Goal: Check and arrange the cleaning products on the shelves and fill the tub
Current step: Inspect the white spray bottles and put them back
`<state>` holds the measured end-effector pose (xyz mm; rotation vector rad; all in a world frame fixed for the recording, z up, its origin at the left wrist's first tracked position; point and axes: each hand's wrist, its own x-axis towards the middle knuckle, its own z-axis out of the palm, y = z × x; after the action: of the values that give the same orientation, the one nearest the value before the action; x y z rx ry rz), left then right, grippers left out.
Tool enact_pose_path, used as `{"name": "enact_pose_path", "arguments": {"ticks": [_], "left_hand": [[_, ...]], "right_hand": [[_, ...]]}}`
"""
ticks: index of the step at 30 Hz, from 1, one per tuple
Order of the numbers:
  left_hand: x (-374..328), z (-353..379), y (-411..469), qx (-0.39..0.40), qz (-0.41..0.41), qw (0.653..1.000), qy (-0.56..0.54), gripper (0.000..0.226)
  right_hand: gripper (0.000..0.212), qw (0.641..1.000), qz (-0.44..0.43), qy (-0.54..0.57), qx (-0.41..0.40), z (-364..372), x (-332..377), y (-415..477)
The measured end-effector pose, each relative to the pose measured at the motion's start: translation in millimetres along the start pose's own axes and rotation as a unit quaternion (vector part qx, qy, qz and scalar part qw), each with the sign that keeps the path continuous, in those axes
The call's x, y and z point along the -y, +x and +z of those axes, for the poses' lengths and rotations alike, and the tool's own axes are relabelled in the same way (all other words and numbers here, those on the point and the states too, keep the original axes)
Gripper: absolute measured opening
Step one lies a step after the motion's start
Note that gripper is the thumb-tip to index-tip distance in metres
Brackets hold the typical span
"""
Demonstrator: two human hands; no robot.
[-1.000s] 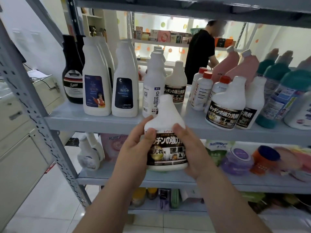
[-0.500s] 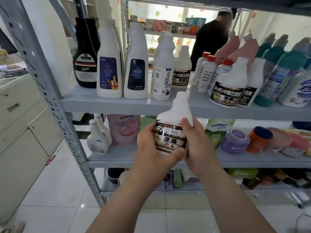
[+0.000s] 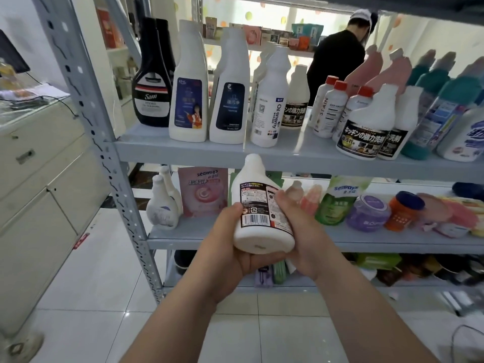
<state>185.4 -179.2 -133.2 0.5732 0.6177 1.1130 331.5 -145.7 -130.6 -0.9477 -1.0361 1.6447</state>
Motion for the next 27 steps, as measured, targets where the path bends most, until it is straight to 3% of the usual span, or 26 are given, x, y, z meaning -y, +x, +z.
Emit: {"name": "enact_pose_path", "arguments": {"ticks": [6, 10, 15, 18, 19, 23, 27], "left_hand": [[-1.5, -22.7, -0.3, -0.086, 0.033, 0.990, 0.106, 0.034], [6.3, -40.3, 1.2, -0.086, 0.074, 0.981, 0.158, 0.037], [11.6, -38.1, 7.2, -0.121, 0.126, 0.969, 0.177, 0.029], [17.0, -33.8, 9.3, -0.158, 0.104, 0.975, 0.114, 0.021], [18.4, -32.8, 9.1, -0.159, 0.088, 0.979, 0.091, 0.022], [22.6, -32.5, 7.2, -0.140, 0.026, 0.985, 0.096, 0.035], [14.2, -38.2, 5.7, -0.124, -0.012, 0.988, 0.092, 0.064]], "right_hand": [[0.057, 0.998, -0.055, -0.038, -0.012, -1.7, -19.2, 2.8], [0.067, 0.991, -0.097, -0.087, 0.003, -6.4, -25.0, 0.4], [0.040, 0.987, -0.101, -0.127, -0.022, -7.3, -21.4, -3.5], [0.034, 0.996, -0.074, -0.052, 0.001, -11.3, -16.1, -2.0], [0.040, 0.998, -0.061, -0.017, 0.022, -12.7, -17.2, 0.4], [0.108, 0.991, 0.017, 0.098, 0.089, -9.6, -31.1, 16.0], [0.098, 0.995, -0.030, 0.061, 0.069, 0.1, -41.1, 26.4]]}}
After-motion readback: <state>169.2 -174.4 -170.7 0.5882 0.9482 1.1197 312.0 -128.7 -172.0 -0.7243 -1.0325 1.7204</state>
